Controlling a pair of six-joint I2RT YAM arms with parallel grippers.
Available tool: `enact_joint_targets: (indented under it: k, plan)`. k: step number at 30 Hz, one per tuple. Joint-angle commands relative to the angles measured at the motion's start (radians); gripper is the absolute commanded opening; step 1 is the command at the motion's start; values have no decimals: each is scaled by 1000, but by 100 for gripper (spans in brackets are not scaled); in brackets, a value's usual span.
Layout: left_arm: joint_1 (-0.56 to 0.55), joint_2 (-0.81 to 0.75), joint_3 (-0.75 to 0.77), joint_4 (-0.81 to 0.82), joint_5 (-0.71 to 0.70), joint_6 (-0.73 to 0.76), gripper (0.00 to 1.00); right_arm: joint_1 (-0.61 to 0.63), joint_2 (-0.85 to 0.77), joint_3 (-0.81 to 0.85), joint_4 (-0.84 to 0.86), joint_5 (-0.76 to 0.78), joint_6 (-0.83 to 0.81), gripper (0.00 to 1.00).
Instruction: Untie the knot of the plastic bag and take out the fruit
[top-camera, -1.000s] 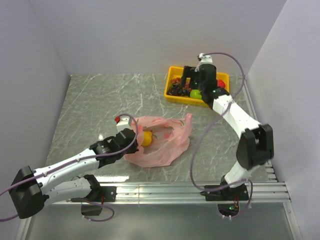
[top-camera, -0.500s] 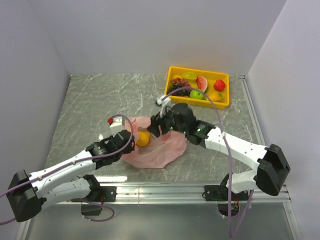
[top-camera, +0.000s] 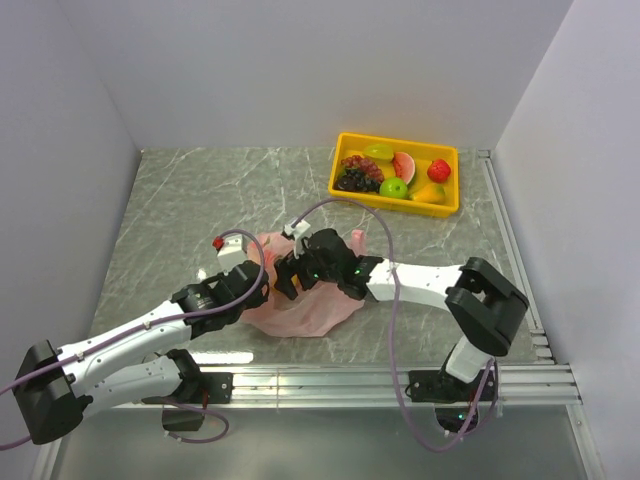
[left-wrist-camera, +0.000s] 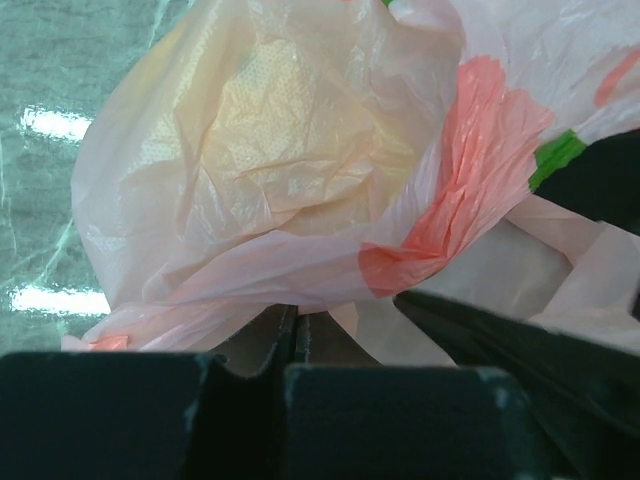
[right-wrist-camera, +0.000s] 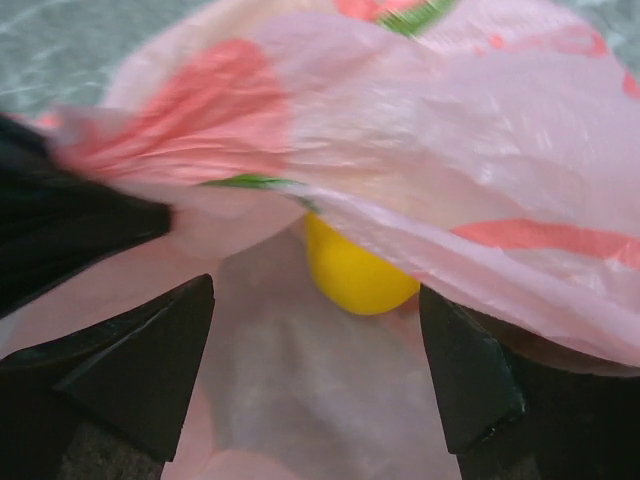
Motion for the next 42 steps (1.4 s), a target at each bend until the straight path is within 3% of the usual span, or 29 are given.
enact_joint_targets:
  k: [1,8,19,22,25,28,29,32,36,42]
  plan:
    - [4,-19,32,7,-2,0,0,4,37,23,98,90,22,90]
    - [2,-4,43,23,16,23,1,4,129,47,153,107,13,91]
    - [4,34,75,73,67,86,0,5,264,86,294,-28,-12,91]
    - [1,42,78,81,79,97,0,5,290,95,334,-51,4,86]
    - [1,47,76,73,82,89,1,4,308,86,373,-54,17,74]
    - [1,42,70,61,73,77,0,2,288,58,397,-56,18,45]
    - [1,37,67,50,65,72,1,4,270,50,402,-54,18,29]
    - [2,19,56,37,47,62,1,4,232,24,394,-43,8,14]
    - [4,2,53,3,6,48,1,1,181,-19,379,-20,-2,1]
    - [4,-16,46,-37,-33,34,0,-7,65,-106,358,39,-7,0]
